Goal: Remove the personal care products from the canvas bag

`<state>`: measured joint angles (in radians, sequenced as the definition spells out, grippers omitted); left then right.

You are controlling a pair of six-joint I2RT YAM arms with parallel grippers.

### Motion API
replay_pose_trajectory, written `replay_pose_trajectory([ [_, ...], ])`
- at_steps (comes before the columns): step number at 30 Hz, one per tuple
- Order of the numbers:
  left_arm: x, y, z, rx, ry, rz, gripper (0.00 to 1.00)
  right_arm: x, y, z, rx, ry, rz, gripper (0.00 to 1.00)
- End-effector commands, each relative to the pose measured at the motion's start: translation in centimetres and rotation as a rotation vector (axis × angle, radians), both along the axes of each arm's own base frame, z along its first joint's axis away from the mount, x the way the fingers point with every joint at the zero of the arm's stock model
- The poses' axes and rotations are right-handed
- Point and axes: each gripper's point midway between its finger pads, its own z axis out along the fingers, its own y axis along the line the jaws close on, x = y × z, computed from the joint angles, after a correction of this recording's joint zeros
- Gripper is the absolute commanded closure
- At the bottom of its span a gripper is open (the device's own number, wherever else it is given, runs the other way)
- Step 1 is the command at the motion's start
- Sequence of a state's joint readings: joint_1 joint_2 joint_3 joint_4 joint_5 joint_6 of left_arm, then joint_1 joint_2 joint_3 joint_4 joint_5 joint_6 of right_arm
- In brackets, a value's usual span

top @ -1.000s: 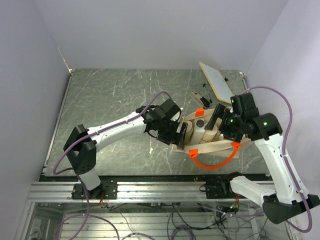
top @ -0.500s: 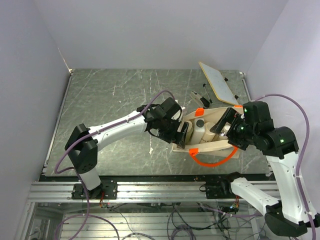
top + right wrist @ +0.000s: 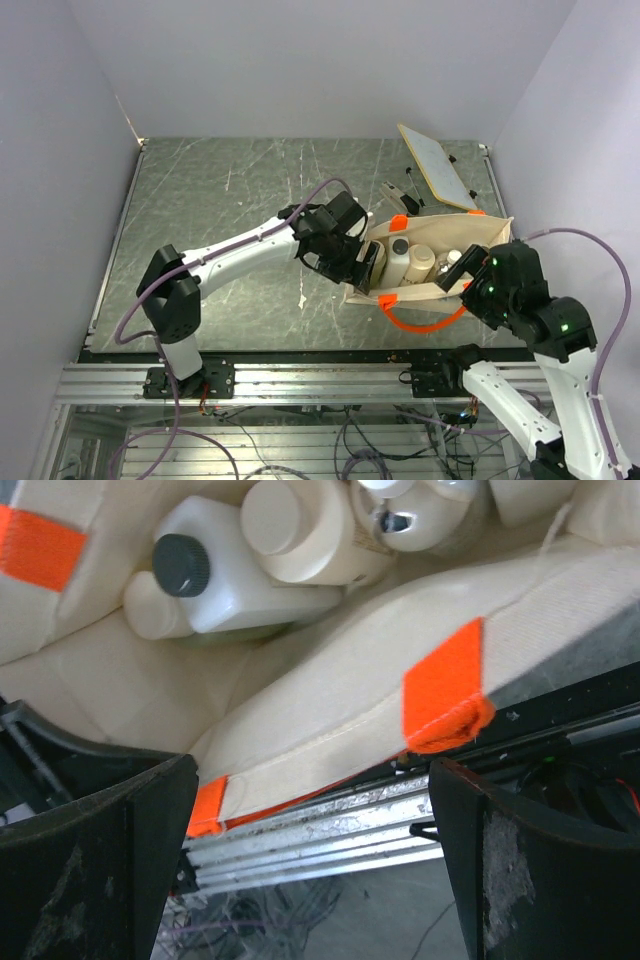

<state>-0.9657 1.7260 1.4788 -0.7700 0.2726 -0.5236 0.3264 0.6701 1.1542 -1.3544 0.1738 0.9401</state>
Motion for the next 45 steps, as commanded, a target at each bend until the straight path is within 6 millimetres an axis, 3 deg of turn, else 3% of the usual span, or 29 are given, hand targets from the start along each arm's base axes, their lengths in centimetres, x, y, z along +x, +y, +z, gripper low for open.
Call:
replay_pose_trajectory([
  [1, 0.5, 0.3, -0.3, 0.069, 0.019, 0.039, 0.10, 1.2, -0.3, -0.9, 0.042, -0.094, -0.075, 0.02],
  [5, 0.3, 0.3, -1.0, 0.059, 0.044, 0.082, 0.10, 3.2, 0.6, -3.8, 0.054, -0.143, -0.046, 0.13],
  [9, 1.1, 0.7, 0.1, 0.078, -0.001, 0.117, 0.10, 2.5, 0.8, -6.6, 0.009, -0.051, 0.010, 0.18],
  [11, 2.0, 0.9, 1.6, 0.078, -0.057, 0.126, 0.10, 2.1, 1.4, -6.9, -0.014, -0.044, 0.112, 0.27],
  [13, 2.9, 1.1, 3.6, 0.081, -0.111, 0.140, 0.10, 1.9, 2.4, -7.0, -0.015, -0.066, 0.221, 0.44],
  [17, 4.6, 0.7, 9.3, 0.003, -0.220, 0.187, 0.09, 1.8, 2.9, -7.3, -0.028, -0.084, 0.303, 0.70],
  [21, 5.3, -0.4, 13.8, -0.120, -0.267, 0.226, 0.10, 2.0, 3.2, -8.4, -0.047, -0.059, 0.354, 0.79],
  [25, 4.8, -3.1, 16.3, -0.207, -0.301, 0.220, 0.11, 2.0, 3.5, -9.0, -0.056, -0.036, 0.391, 0.82],
  [29, 4.0, -6.3, 16.1, -0.216, -0.332, 0.222, 0.19, 2.2, 3.5, -8.5, -0.058, -0.067, 0.394, 0.82],
  [31, 3.7, -7.6, 15.3, -0.200, -0.334, 0.246, 0.24, 2.2, 3.4, -8.1, -0.056, -0.093, 0.382, 0.82],
  [35, 3.4, -9.6, 13.1, -0.143, -0.368, 0.243, 0.24, 2.2, 3.3, -8.0, -0.048, -0.117, 0.369, 0.82],
  [39, 4.4, -9.7, 9.3, -0.028, -0.362, 0.305, 0.27, 2.3, 3.3, -8.1, -0.044, -0.116, 0.360, 0.82],
  [45, 6.6, -8.8, 7.8, 0.043, -0.433, 0.415, 0.29, 2.1, 3.3, -8.2, -0.040, -0.121, 0.356, 0.81],
])
